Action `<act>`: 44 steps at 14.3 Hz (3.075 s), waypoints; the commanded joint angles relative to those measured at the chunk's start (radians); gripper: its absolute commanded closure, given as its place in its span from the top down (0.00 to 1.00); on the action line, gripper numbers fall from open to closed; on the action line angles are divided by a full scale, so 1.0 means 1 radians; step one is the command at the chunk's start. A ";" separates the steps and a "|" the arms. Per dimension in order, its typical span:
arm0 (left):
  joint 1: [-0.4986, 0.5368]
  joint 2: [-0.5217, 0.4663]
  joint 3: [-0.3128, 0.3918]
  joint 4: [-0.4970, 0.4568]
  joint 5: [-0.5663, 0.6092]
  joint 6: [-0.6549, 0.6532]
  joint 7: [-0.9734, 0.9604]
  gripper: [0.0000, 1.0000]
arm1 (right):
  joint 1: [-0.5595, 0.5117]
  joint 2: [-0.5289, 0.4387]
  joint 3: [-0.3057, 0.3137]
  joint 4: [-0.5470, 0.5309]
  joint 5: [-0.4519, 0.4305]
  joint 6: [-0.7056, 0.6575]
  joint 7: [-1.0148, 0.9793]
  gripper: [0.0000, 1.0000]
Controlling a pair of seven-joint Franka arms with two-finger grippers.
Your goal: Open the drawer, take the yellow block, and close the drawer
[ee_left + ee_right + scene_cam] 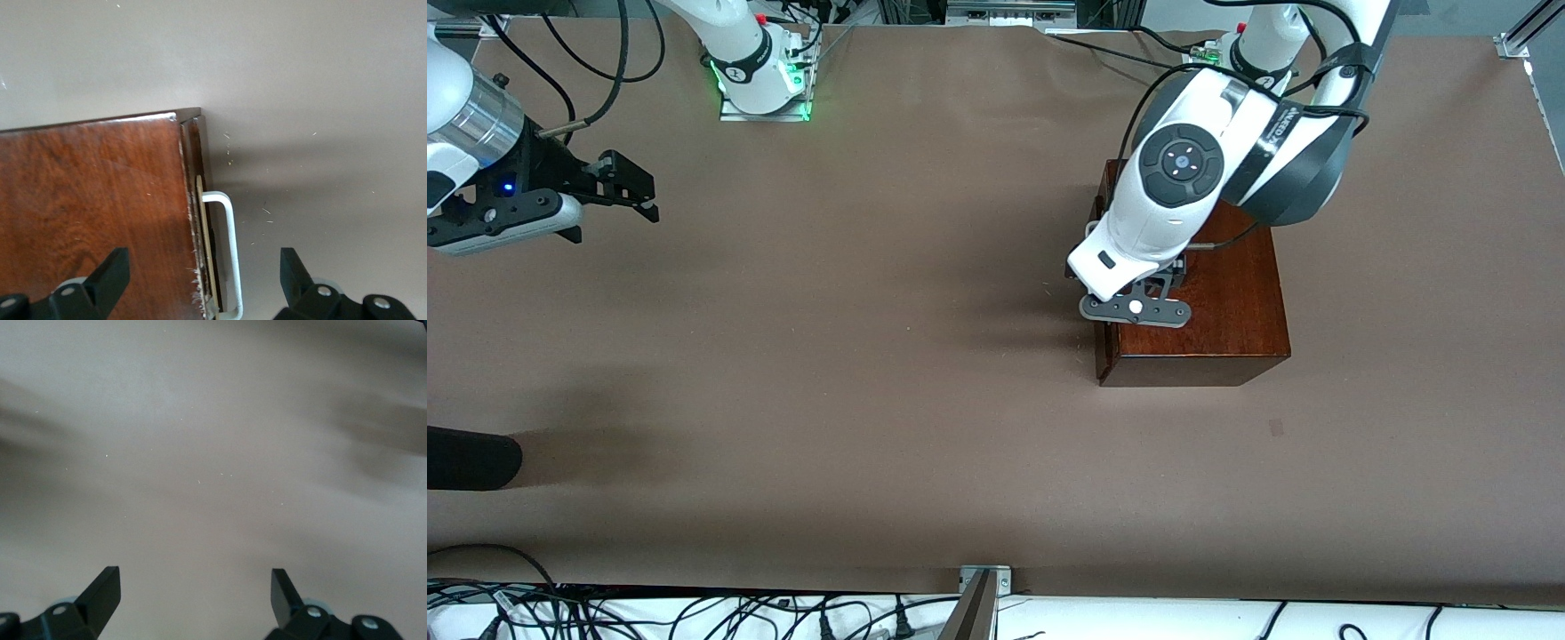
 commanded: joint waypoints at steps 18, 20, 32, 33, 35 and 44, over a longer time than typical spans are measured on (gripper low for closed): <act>-0.055 0.062 0.011 0.028 0.041 -0.001 -0.023 1.00 | -0.008 -0.005 0.003 0.005 -0.015 0.003 0.015 1.00; -0.057 0.064 0.011 0.028 0.040 -0.001 -0.023 1.00 | -0.010 -0.005 0.003 0.005 -0.015 0.003 0.015 1.00; -0.106 0.102 0.011 0.004 0.092 0.018 -0.097 1.00 | -0.013 0.009 -0.003 0.006 -0.025 0.037 0.014 1.00; -0.106 0.104 0.011 0.002 0.092 0.018 -0.097 1.00 | -0.013 0.009 -0.005 0.006 -0.025 0.038 0.015 1.00; -0.107 0.110 0.011 0.002 0.092 0.018 -0.097 1.00 | -0.017 0.009 -0.007 0.011 -0.024 0.051 0.015 1.00; -0.155 0.121 0.011 -0.027 0.142 0.018 -0.127 1.00 | -0.017 0.010 -0.008 0.035 -0.021 0.051 0.014 1.00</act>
